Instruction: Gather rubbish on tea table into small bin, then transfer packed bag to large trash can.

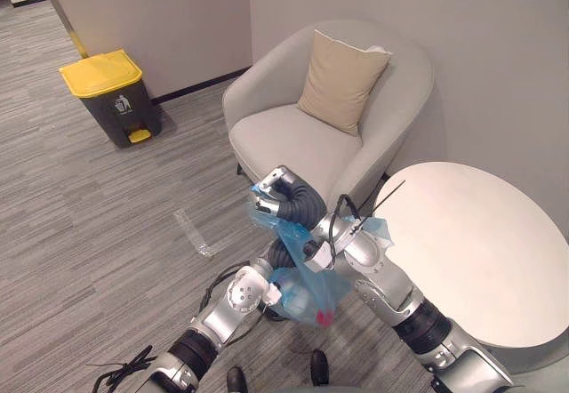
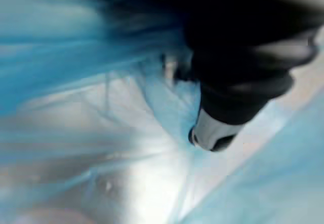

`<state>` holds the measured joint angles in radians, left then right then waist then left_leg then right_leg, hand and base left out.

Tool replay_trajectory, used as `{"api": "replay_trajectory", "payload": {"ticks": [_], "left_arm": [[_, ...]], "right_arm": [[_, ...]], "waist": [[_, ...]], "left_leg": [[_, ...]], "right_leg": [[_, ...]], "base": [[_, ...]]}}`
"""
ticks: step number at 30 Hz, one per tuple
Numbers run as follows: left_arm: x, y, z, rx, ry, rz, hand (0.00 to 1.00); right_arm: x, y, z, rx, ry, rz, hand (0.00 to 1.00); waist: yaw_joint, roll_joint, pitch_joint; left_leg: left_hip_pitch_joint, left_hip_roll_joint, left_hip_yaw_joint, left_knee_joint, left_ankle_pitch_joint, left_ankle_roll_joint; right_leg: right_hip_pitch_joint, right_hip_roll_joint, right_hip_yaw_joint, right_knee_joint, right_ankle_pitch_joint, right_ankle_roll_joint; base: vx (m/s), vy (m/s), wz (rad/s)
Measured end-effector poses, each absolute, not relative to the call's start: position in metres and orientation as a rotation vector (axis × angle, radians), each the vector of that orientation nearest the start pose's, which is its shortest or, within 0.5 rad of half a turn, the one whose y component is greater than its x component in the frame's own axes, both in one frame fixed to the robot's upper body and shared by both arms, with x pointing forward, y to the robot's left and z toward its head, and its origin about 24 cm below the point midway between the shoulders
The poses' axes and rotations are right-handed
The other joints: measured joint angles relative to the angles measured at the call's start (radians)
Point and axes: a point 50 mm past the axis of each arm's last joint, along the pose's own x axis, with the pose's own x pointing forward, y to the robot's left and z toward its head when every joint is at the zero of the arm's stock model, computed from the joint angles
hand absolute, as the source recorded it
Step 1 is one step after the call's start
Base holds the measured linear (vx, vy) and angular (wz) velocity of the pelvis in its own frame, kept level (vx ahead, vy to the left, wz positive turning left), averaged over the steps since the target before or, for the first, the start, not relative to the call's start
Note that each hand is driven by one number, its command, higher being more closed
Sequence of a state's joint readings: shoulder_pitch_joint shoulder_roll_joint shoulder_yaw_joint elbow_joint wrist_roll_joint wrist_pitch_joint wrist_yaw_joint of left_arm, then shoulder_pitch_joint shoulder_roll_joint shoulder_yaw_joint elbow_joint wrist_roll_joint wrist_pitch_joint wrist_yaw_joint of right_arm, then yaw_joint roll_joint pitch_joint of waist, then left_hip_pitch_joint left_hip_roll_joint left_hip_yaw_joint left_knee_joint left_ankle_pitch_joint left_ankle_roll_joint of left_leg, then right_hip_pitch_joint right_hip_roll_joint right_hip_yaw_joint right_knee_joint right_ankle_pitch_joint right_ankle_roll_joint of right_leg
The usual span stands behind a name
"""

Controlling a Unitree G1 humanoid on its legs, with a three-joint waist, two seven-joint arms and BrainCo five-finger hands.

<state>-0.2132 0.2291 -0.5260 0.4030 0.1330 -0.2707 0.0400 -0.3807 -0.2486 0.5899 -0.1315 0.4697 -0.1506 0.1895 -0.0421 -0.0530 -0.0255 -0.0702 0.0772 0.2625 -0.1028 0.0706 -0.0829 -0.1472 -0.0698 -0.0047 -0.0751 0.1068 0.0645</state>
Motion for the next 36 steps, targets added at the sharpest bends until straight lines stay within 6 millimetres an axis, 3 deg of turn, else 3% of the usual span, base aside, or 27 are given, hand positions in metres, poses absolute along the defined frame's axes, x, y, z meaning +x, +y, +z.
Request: {"api": "replay_trajectory", "payload": {"ticks": [7, 14, 22, 27, 31, 36], "left_arm": [[0.251, 0.093, 0.005, 0.35, -0.03, -0.436, 1.0], [0.244, 0.1, 0.003, 0.339, -0.025, -0.377, 1.0], [0.246, 0.114, 0.0, 0.37, -0.008, -0.29, 1.0], [0.244, 0.131, -0.01, 0.373, 0.051, -0.208, 1.0], [0.235, 0.145, -0.021, 0.355, 0.11, -0.145, 1.0], [0.219, 0.164, -0.041, 0.332, 0.221, -0.069, 1.0]], "right_arm": [[0.245, -0.038, 0.127, 0.038, -0.43, 0.837, 0.0], [0.249, -0.071, 0.093, -0.294, -0.38, 0.637, 0.0], [0.255, -0.112, 0.094, -0.49, -0.422, 0.408, 0.0], [0.248, -0.135, 0.107, -0.51, -0.487, 0.245, 0.0], [0.24, -0.148, 0.104, -0.425, -0.475, 0.096, 0.0], [0.226, -0.168, 0.066, -0.317, -0.287, -0.04, 0.0]], "waist": [[-0.003, 0.0, -0.008], [-0.001, 0.0, -0.021], [-0.005, 0.0, -0.021], [-0.009, 0.0, -0.022], [-0.016, 0.0, -0.022], [-0.019, 0.0, -0.022]], "left_leg": [[0.002, 0.0, -0.003, 0.0, 0.0, 0.0], [0.002, -0.001, -0.019, 0.0, 0.0, 0.001], [0.006, -0.002, -0.021, 0.0, 0.002, 0.001], [0.008, -0.002, -0.019, 0.0, 0.002, 0.001], [0.013, -0.002, -0.015, 0.0, 0.001, 0.0], [0.016, -0.004, -0.009, 0.0, 0.0, -0.001]], "right_leg": [[0.003, -0.001, -0.002, 0.0, 0.0, 0.0], [0.011, -0.005, -0.016, 0.0, -0.002, 0.002], [0.016, -0.006, -0.017, 0.0, -0.002, 0.002], [0.016, -0.006, -0.016, 0.0, -0.002, 0.002], [0.014, -0.005, -0.013, -0.002, -0.002, 0.002], [0.016, -0.005, -0.008, -0.007, -0.001, 0.002]], "base": [[0.0, 0.0, 0.01], [0.0, 0.0, 0.05], [0.0, 0.0, 0.0], [0.0, 0.0, 0.0], [0.0, 0.0, -0.01], [0.0, 0.0, -0.03]]}}
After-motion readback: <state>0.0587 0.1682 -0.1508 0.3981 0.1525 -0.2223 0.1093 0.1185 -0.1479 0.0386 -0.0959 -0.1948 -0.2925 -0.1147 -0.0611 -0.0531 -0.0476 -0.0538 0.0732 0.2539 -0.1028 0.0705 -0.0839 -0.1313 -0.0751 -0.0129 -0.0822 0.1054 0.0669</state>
